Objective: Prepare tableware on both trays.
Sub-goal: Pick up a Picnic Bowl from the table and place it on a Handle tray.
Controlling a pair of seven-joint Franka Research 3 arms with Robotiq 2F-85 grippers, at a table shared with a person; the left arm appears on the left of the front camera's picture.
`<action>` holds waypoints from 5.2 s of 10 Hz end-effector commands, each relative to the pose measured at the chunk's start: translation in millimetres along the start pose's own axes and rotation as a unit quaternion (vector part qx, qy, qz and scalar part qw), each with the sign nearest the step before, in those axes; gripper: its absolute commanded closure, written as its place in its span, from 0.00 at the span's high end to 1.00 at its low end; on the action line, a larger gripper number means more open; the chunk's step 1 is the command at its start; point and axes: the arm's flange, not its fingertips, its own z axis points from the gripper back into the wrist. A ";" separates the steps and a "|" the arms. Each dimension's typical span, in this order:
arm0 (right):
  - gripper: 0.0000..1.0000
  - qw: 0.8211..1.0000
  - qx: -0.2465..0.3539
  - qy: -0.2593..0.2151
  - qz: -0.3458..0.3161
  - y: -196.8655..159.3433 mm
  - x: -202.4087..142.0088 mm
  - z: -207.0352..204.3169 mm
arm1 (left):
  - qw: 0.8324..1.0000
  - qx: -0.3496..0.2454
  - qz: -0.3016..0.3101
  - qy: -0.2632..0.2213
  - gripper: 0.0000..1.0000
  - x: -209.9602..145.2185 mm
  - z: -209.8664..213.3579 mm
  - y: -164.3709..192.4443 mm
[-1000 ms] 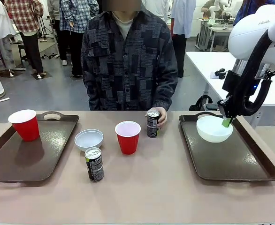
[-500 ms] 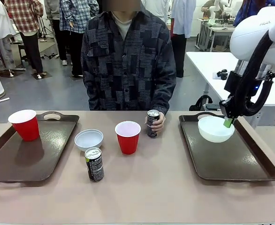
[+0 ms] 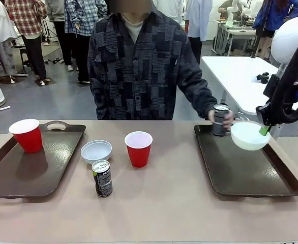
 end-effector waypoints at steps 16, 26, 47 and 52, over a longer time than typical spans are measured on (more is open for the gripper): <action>0.63 0.997 0.027 -0.038 0.064 2.8 -11.8 -102.1 | 1.000 -0.010 -0.010 -0.005 1.00 -0.5 1.4 1.5; 0.95 0.999 -0.030 0.016 0.032 28.6 -37.0 -31.6 | 1.000 -0.010 -0.010 -0.005 1.00 -0.5 1.4 1.5; 0.95 0.917 0.391 0.083 -0.004 -24.8 -102.7 24.0 | 0.919 0.359 -0.159 0.036 1.00 83.8 -100.3 -149.9; 0.95 0.923 0.358 -0.061 -0.127 -61.1 -140.4 15.1 | 0.877 0.417 -0.221 0.087 1.00 98.6 -178.5 -193.4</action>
